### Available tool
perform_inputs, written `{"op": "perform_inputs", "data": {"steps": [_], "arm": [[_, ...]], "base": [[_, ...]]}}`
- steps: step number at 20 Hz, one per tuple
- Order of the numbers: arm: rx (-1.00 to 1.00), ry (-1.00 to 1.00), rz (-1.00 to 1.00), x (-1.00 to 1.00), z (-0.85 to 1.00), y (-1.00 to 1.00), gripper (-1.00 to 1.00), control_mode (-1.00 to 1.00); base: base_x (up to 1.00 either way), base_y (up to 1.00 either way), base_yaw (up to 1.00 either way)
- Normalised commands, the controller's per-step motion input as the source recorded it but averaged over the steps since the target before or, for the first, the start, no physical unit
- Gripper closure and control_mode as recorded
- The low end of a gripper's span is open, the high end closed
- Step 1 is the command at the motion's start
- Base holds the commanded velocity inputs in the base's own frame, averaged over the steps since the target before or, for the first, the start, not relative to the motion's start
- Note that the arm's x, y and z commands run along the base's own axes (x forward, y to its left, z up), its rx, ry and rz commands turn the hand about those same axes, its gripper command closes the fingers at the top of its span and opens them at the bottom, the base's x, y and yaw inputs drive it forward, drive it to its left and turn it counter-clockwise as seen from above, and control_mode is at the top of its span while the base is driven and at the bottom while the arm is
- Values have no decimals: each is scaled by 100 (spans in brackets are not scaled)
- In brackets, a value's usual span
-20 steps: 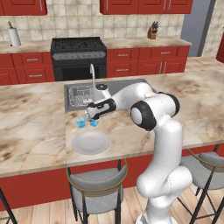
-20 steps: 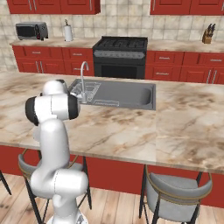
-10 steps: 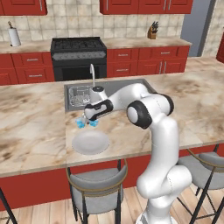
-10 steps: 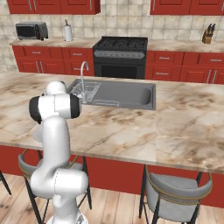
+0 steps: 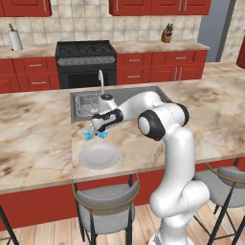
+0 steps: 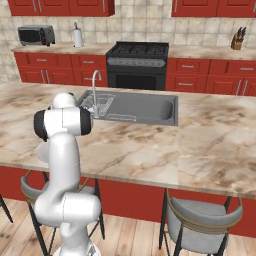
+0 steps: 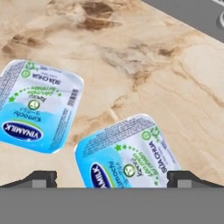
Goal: Place two yogurt containers on each plate.
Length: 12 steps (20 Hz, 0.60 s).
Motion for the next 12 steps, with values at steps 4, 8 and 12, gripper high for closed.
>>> {"op": "perform_inputs", "data": {"steps": [4,8,12], "arm": [[0,-2,1,0,-2,0,-100,-100],[-2,0,7,5,-16,-1,-100,-100],[0,-6,3,9,1,-12,-100,-100]], "base": [[0,0,0],[0,0,0],[0,0,0]]}}
